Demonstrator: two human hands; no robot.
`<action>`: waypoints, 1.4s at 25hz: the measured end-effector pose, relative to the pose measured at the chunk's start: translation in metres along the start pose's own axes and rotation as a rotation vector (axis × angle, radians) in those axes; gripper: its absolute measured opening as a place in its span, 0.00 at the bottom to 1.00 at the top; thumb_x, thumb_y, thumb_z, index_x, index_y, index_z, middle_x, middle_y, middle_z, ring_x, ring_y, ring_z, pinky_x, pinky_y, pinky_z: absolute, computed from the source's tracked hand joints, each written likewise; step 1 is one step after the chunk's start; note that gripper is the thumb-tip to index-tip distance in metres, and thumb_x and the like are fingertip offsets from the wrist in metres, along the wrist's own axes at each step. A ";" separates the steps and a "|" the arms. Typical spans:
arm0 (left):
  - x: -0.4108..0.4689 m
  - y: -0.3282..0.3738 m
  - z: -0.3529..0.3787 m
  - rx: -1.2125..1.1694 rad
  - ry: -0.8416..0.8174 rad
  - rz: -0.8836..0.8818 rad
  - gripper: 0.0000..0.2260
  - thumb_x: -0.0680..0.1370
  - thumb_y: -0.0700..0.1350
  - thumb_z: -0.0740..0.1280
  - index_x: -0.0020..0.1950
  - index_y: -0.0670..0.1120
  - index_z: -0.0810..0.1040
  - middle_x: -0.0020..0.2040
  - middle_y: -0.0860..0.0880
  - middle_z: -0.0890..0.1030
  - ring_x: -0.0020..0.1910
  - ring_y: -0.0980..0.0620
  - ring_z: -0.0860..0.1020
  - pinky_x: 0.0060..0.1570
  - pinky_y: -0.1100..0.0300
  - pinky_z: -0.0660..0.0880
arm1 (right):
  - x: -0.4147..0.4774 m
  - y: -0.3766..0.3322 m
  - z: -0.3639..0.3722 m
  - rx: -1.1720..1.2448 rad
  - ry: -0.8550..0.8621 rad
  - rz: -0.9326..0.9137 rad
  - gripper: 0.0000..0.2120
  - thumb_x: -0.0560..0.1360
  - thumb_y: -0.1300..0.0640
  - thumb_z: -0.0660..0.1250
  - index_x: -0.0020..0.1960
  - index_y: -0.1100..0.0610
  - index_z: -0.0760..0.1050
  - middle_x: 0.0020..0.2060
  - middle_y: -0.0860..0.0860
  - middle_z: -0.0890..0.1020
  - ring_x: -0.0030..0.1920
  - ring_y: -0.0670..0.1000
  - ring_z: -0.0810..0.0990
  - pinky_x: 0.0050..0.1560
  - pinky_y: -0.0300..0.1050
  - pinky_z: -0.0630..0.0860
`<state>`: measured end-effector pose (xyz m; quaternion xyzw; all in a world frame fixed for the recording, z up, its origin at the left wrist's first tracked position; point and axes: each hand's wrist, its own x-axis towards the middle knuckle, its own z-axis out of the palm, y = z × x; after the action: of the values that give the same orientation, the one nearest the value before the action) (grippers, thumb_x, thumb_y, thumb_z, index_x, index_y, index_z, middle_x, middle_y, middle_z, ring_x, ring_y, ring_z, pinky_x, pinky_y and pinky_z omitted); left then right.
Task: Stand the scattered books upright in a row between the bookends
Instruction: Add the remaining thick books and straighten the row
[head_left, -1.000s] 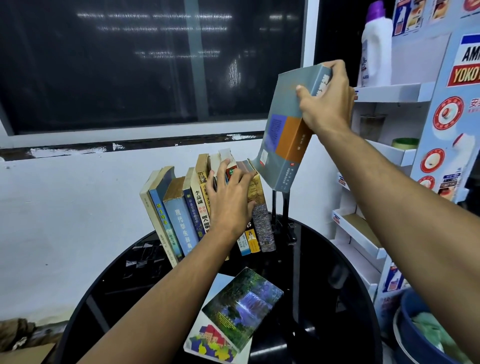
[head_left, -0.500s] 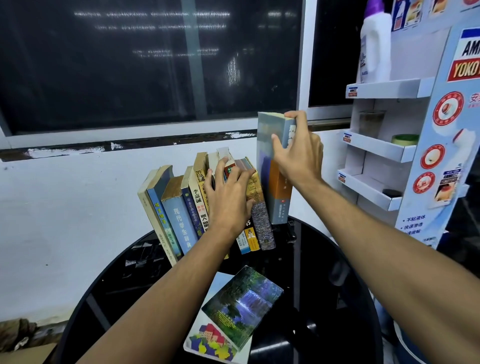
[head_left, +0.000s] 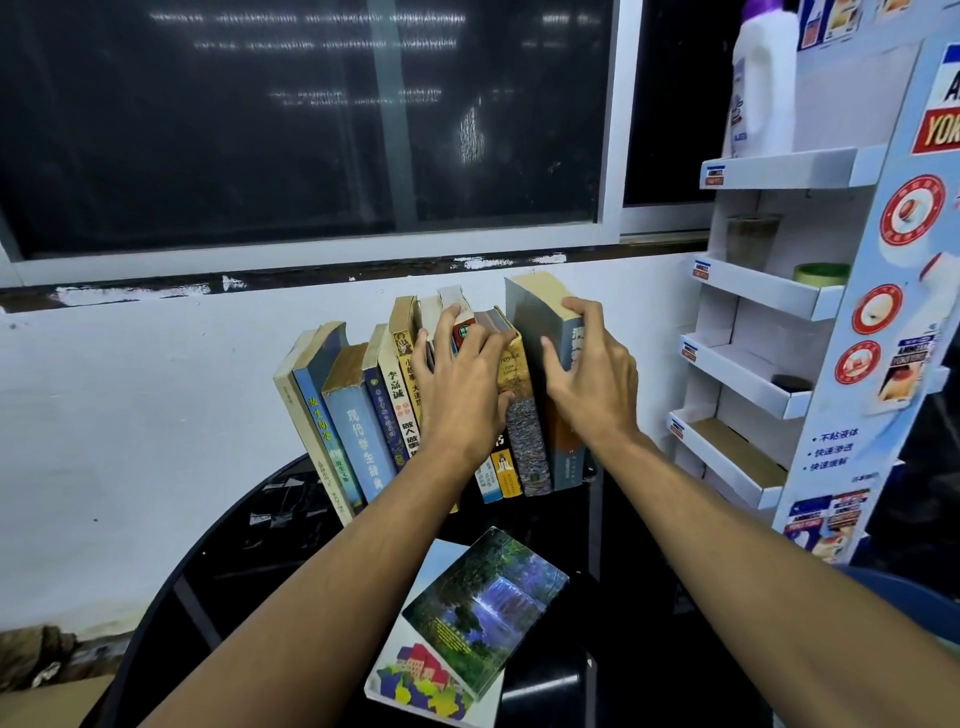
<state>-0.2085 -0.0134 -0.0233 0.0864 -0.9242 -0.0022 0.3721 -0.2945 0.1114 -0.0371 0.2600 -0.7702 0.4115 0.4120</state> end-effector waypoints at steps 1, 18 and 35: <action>0.000 0.001 0.000 -0.004 -0.004 0.000 0.30 0.75 0.52 0.74 0.74 0.55 0.68 0.71 0.53 0.70 0.81 0.46 0.48 0.77 0.40 0.47 | 0.000 0.001 -0.001 0.001 -0.008 0.011 0.21 0.78 0.51 0.70 0.67 0.53 0.68 0.57 0.56 0.84 0.49 0.61 0.84 0.44 0.49 0.79; 0.005 0.005 -0.002 -0.044 -0.049 0.015 0.30 0.75 0.50 0.75 0.74 0.56 0.67 0.73 0.53 0.69 0.81 0.47 0.46 0.78 0.38 0.46 | 0.024 0.028 -0.039 0.202 -0.666 0.060 0.40 0.76 0.64 0.72 0.76 0.38 0.56 0.65 0.54 0.78 0.61 0.53 0.79 0.60 0.47 0.77; 0.011 0.008 0.002 0.004 -0.051 0.070 0.31 0.74 0.50 0.75 0.74 0.55 0.67 0.74 0.53 0.67 0.81 0.45 0.46 0.76 0.36 0.46 | 0.021 0.024 -0.038 -0.039 -0.492 -0.133 0.39 0.74 0.58 0.76 0.77 0.45 0.58 0.76 0.43 0.64 0.64 0.50 0.67 0.61 0.49 0.74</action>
<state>-0.2190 -0.0072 -0.0167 0.0549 -0.9359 0.0104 0.3479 -0.3069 0.1551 -0.0172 0.3943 -0.8363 0.2930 0.2433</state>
